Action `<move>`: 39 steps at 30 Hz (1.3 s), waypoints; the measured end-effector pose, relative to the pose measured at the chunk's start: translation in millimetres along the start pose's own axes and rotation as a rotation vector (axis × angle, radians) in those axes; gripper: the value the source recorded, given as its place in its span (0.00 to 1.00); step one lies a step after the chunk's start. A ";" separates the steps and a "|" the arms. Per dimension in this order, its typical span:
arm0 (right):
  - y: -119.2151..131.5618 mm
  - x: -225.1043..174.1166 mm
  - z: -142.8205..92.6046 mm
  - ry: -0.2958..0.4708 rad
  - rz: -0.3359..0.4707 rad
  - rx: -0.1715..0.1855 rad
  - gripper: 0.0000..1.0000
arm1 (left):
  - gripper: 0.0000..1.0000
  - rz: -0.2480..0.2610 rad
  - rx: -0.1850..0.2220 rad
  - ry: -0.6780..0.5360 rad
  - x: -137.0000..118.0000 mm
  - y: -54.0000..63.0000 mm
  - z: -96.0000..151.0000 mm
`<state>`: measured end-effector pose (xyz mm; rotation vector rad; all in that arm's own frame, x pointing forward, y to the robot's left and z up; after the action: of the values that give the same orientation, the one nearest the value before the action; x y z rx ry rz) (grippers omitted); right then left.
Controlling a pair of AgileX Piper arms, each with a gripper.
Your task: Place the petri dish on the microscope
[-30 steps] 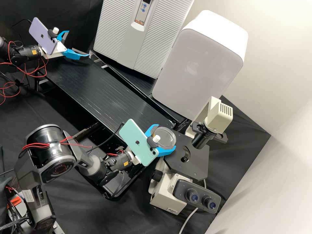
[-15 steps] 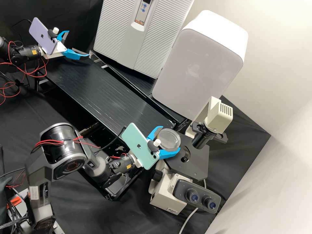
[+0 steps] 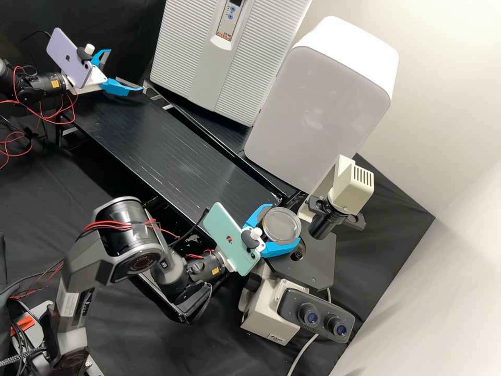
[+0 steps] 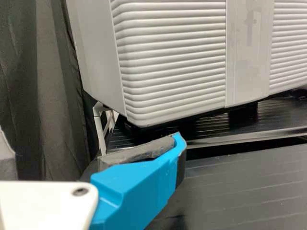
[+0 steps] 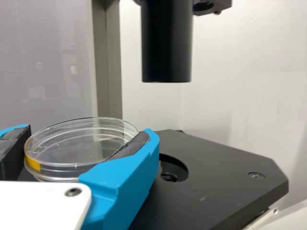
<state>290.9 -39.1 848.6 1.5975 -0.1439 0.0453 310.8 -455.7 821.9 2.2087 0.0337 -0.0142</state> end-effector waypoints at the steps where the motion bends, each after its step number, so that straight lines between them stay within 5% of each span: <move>1: 0.9 0.2 1.0 -0.002 0.004 0.000 0.00 | 1.00 0.000 0.000 0.000 0.0 0.0 0.0; 29: 7.6 4.7 13.7 -0.013 0.049 -0.007 0.00 | 1.00 0.000 0.000 0.000 0.0 0.0 0.0; 39: 4.4 15.6 15.0 0.008 0.052 -0.036 0.00 | 1.00 0.000 0.000 0.000 0.0 0.0 0.0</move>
<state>304.9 -55.1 854.3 1.5578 -0.1793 0.0891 310.8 -455.7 821.9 2.2087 0.0337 -0.0142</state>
